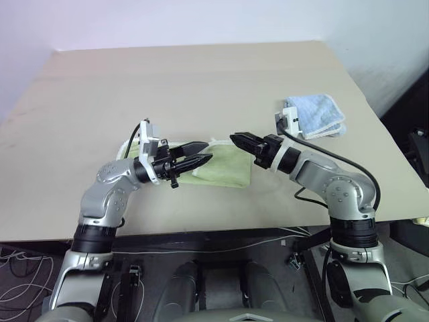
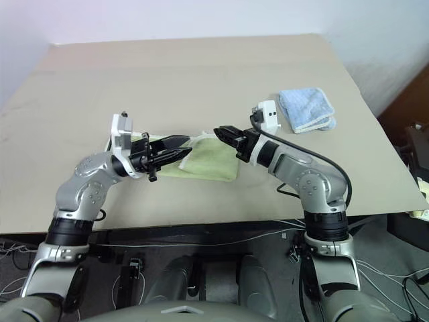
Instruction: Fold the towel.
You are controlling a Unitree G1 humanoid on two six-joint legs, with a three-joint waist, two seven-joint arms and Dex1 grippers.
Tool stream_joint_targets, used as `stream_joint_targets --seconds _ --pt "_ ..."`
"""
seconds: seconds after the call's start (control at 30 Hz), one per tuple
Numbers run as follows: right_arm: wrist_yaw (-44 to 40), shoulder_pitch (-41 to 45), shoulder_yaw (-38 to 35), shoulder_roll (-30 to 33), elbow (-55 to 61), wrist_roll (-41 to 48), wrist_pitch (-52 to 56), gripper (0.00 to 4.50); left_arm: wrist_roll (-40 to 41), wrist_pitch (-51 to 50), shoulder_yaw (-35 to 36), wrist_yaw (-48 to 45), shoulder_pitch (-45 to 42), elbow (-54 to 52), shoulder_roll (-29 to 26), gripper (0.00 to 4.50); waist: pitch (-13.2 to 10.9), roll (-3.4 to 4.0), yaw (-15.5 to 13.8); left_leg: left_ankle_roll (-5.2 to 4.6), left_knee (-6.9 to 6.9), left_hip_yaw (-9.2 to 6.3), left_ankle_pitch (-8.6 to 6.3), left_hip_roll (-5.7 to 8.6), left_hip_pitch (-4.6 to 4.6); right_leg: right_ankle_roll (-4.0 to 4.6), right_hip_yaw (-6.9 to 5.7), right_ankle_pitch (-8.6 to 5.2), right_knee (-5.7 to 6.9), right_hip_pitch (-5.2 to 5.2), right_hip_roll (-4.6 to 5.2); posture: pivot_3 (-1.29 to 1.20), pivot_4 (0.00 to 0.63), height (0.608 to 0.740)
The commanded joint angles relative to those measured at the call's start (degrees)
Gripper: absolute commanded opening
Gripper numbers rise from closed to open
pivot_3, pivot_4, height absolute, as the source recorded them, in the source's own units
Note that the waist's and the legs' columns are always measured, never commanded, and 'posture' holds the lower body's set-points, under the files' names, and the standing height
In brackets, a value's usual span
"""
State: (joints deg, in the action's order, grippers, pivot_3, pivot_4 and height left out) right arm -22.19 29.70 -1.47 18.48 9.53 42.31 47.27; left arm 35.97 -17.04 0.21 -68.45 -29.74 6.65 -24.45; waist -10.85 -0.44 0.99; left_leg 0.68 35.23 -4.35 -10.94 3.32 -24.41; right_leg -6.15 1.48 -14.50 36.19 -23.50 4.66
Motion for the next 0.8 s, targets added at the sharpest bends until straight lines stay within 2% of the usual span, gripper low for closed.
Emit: stream_joint_targets --seconds 0.03,0.23,0.47,0.63,0.8 --pt "-0.58 -0.53 3.03 -1.05 2.16 -5.82 -6.13 0.0 -2.16 1.84 -0.98 -2.28 -3.15 4.23 0.79 0.03 0.0 0.0 0.04 0.0 0.0 0.0 0.0 0.0 0.02 0.0 0.0 0.0 -0.01 0.03 0.0 0.0 0.15 0.74" --pt "1.7 -0.6 5.97 -4.52 -2.03 -13.46 -11.58 0.0 -11.93 12.61 -4.1 -3.99 -7.7 16.47 1.55 0.01 0.0 0.0 -0.11 0.01 0.0 -0.03 0.0 0.0 0.02 -0.01 0.0 0.01 0.0 0.02 0.0 0.0 0.15 0.74" --pt "3.55 0.34 8.61 -8.7 -12.8 -23.95 -22.91 0.0 -21.2 23.55 -6.88 -0.98 -11.94 31.75 6.59 0.01 0.0 -0.02 -0.25 0.02 0.01 -0.03 0.01 0.03 0.01 -0.03 -0.01 0.02 -0.01 0.03 0.01 0.0 0.15 0.74" --pt "4.23 -1.34 10.56 -10.67 -21.9 -31.05 -32.14 0.0 -24.37 24.22 -8.77 -0.51 -7.96 32.58 7.67 0.01 0.0 -0.01 0.18 0.02 -0.02 -0.02 0.01 0.04 0.01 -0.05 0.01 0.03 0.03 0.0 0.01 0.0 0.15 0.74" --pt "1.31 -4.67 14.25 -11.51 -25.24 -35.18 -35.41 0.0 -24.89 24.2 -7.92 2.71 -2.33 32.28 8.36 0.01 0.12 0.01 0.3 0.02 -0.1 -0.04 0.0 0.0 0.35 -0.04 0.02 0.02 0.05 0.23 -0.04 0.0 0.15 0.74"
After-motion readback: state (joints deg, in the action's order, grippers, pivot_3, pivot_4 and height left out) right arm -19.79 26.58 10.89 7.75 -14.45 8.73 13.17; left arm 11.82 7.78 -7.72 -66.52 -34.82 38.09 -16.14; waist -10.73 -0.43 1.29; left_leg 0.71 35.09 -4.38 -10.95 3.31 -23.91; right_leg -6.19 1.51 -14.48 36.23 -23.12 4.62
